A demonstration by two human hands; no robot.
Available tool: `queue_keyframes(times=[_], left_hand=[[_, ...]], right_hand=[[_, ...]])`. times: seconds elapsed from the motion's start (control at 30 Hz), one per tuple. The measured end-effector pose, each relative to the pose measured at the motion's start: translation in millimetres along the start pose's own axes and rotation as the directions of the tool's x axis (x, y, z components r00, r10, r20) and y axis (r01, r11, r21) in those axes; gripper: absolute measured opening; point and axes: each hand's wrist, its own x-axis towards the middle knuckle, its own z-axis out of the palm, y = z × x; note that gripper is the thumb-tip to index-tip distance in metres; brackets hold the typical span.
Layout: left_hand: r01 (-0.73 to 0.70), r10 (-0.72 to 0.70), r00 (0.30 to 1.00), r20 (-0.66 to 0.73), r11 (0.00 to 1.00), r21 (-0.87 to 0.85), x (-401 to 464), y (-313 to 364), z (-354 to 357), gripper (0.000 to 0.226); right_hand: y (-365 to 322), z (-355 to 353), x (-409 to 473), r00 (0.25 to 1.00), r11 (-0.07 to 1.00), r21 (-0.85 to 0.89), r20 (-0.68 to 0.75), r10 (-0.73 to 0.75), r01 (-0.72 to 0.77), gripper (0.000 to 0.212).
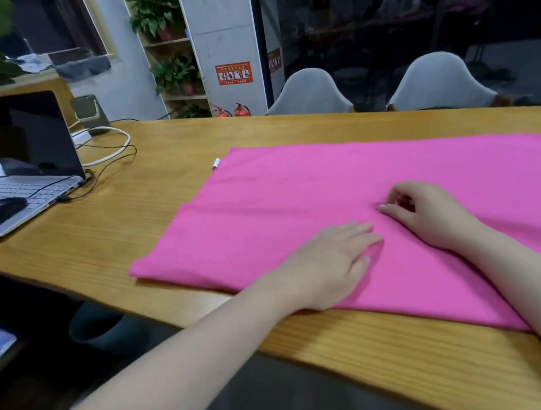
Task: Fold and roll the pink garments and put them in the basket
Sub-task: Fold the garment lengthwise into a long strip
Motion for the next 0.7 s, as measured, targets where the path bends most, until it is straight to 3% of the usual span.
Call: queue_keyframes(times=[0.07, 0.13, 0.27, 0.33, 0.47, 0.57, 0.7], left_hand=[[0.069, -0.069, 0.998, 0.014, 0.998, 0.004, -11, -15, -2, 0.053], [0.251, -0.253, 0.968, 0.004, 0.964, 0.089, -30, -50, -16, 0.063], [0.668, -0.665, 0.742, -0.083, 0.726, 0.164, -90, -146, -59, 0.08], [0.733, -0.728, 0.678, -0.098, 0.663, 0.15, -104, -170, -68, 0.083], [0.751, -0.761, 0.642, -0.086, 0.603, 0.269, -101, -170, -66, 0.086], [0.71, -0.721, 0.678, -0.144, 0.592, 0.382, -89, -147, -68, 0.079], [0.525, -0.529, 0.846, -0.072, 0.801, 0.288, -40, -65, -48, 0.071]], right_hand=[[0, 0, 0, 1.0, 1.0, -0.011, -0.008, 0.01, -0.01, 0.015], [2, 0, -2, 1.0, 1.0, -0.022, -0.018, 0.016, -0.017, 0.014], [5, 3, -4, 0.999, 0.999, -0.031, -0.032, 0.014, -0.015, 0.014], [4, 3, -4, 0.999, 1.0, -0.026, -0.032, 0.011, -0.012, 0.015], [-2, 2, -5, 0.999, 0.999, -0.036, -0.03, 0.016, -0.017, 0.018], [-8, -1, -8, 1.0, 0.997, -0.08, -0.01, 0.007, -0.008, 0.015], [-8, -21, -25, 0.998, 0.98, -0.194, 0.053, -0.041, 0.051, 0.024]])
